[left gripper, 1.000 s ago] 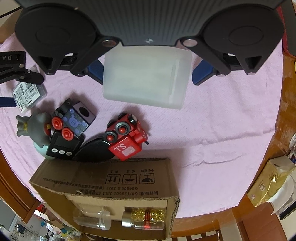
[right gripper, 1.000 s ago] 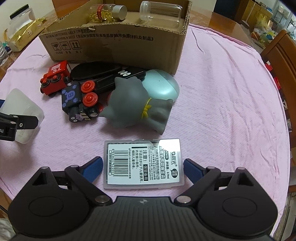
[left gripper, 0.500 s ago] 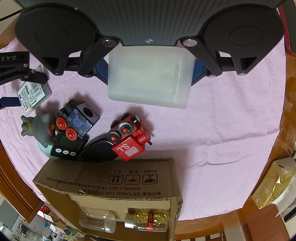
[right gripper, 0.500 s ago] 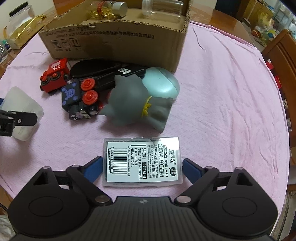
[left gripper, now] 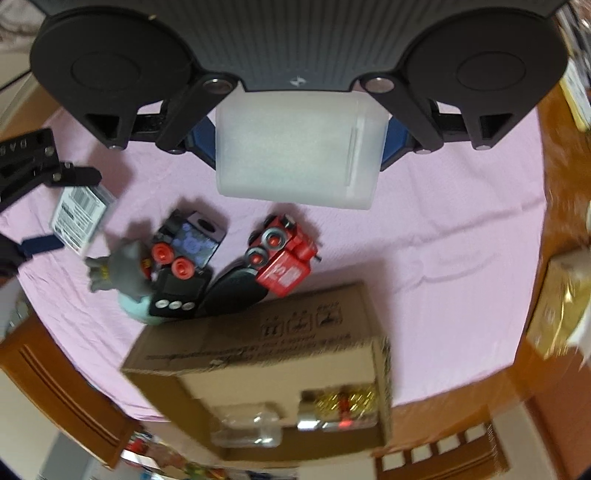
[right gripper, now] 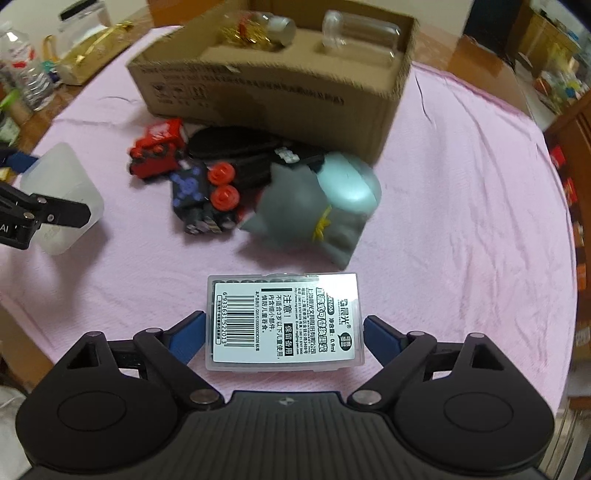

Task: Organize rigid objects
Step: 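Carry the white box and battery card into the box and release the white box, then lower the battery card into the box with the right tool, then move both tools back toward the toys on the cloth, then grasp the red toy train with the left tool while the right tool grasps the grey cat figure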

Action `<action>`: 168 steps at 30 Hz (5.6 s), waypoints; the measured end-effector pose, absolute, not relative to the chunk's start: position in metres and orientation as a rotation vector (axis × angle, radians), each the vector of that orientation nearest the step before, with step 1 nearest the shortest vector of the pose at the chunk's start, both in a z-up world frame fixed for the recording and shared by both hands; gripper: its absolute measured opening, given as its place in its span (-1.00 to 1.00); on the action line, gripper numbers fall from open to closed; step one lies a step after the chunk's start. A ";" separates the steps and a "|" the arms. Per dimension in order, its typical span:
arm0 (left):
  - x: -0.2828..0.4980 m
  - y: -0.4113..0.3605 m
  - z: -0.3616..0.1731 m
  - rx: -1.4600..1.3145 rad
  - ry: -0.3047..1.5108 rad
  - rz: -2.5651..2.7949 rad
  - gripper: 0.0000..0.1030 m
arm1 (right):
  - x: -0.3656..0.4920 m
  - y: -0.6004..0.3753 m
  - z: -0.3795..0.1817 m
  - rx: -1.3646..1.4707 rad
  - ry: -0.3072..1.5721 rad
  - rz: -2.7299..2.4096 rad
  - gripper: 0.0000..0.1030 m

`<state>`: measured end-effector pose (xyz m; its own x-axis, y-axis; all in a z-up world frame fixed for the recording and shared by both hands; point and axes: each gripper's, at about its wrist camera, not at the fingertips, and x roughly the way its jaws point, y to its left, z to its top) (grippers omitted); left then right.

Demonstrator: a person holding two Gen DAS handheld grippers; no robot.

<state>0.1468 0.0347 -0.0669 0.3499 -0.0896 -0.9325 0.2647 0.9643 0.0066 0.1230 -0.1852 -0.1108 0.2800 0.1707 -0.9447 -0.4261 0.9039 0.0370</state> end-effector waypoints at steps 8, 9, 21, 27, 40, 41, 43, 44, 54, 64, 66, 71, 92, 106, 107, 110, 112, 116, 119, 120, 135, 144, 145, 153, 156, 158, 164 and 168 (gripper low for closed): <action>0.156 0.024 -0.028 0.224 1.129 -0.315 0.62 | 0.127 -0.191 -0.079 -0.244 1.223 0.469 0.81; 0.158 0.023 -0.025 0.226 1.119 -0.319 0.62 | 0.128 -0.191 -0.076 -0.246 1.221 0.474 0.81; 0.230 0.017 0.007 0.203 0.969 -0.300 0.63 | 0.151 -0.184 -0.030 -0.278 1.078 0.489 0.81; 0.274 0.014 -0.002 0.162 0.939 -0.257 0.63 | 0.176 -0.179 -0.010 -0.282 0.996 0.479 0.81; 0.296 0.030 -0.027 0.090 0.905 -0.166 0.81 | 0.222 -0.170 -0.006 -0.243 0.946 0.453 0.81; 0.290 0.034 -0.024 0.085 0.899 -0.165 0.82 | 0.227 -0.169 -0.007 -0.240 0.948 0.451 0.81; 0.281 0.040 -0.020 0.082 0.892 -0.157 0.89 | 0.234 -0.168 -0.009 -0.232 0.951 0.445 0.81; 0.275 0.044 -0.018 0.081 0.889 -0.148 0.92 | 0.239 -0.167 -0.010 -0.229 0.954 0.443 0.81; 0.229 0.080 -0.010 0.051 0.878 -0.045 0.92 | 0.287 -0.152 -0.011 -0.209 0.930 0.416 0.81; 0.219 0.093 -0.018 0.071 0.897 -0.008 0.92 | 0.314 -0.145 -0.002 -0.196 0.859 0.345 1.00; 0.218 0.092 -0.020 0.065 0.901 -0.014 0.92 | 0.311 -0.147 -0.002 -0.195 0.856 0.338 1.00; 0.214 0.089 -0.024 0.050 0.904 -0.018 0.92 | 0.294 -0.151 -0.002 -0.190 0.857 0.329 1.00; 0.173 0.072 -0.058 0.043 0.950 -0.025 0.93 | 0.187 -0.169 -0.103 -0.138 1.031 0.209 1.00; 0.175 0.057 -0.066 0.073 0.967 -0.070 0.93 | 0.149 -0.197 -0.129 -0.057 1.119 0.197 1.00; 0.175 0.055 -0.066 0.074 0.969 -0.076 0.93 | 0.144 -0.198 -0.132 -0.078 1.129 0.206 1.00; 0.177 0.050 -0.069 0.077 0.974 -0.094 0.93 | 0.134 -0.196 -0.147 -0.127 1.156 0.234 1.00; 0.178 0.046 -0.070 0.079 0.976 -0.109 0.93 | 0.127 -0.194 -0.153 -0.154 1.142 0.248 1.00; 0.183 0.037 -0.074 0.076 0.973 -0.139 0.93 | 0.123 -0.191 -0.155 -0.168 1.117 0.267 1.00; 0.190 0.029 -0.080 0.083 0.961 -0.139 0.93 | 0.121 -0.191 -0.155 -0.169 1.105 0.270 1.00; 0.193 0.027 -0.084 0.084 0.958 -0.143 0.93 | 0.121 -0.191 -0.155 -0.168 1.104 0.269 1.00; 0.194 0.038 -0.119 0.080 1.058 -0.080 0.94 | 0.118 -0.194 -0.154 -0.172 1.082 0.282 1.00; 0.184 0.045 -0.129 0.148 1.037 -0.117 0.96 | 0.118 -0.194 -0.154 -0.190 1.074 0.314 1.00; 0.186 0.042 -0.130 0.154 1.032 -0.140 0.96 | 0.118 -0.194 -0.154 -0.190 1.073 0.315 1.00; 0.199 0.038 -0.132 0.174 1.032 -0.250 0.99 | 0.118 -0.195 -0.154 -0.187 1.069 0.311 1.00; 0.205 0.036 -0.132 0.183 1.045 -0.263 0.99 | 0.118 -0.194 -0.154 -0.184 1.069 0.306 1.00; 0.207 0.035 -0.132 0.183 1.053 -0.260 0.99 | 0.118 -0.194 -0.154 -0.181 1.070 0.300 1.00; 0.206 0.034 -0.130 0.190 1.050 -0.281 0.84 | 0.119 -0.193 -0.155 -0.168 1.072 0.278 1.00; 0.203 0.035 -0.125 0.198 1.043 -0.300 0.48 | 0.120 -0.192 -0.155 -0.163 1.078 0.268 1.00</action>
<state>0.2029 0.0347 -0.1248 0.4682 -0.1495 -0.8709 0.3358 0.9417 0.0189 0.1202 -0.1921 -0.1548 0.4453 0.1365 -0.8849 -0.2943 0.9557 -0.0007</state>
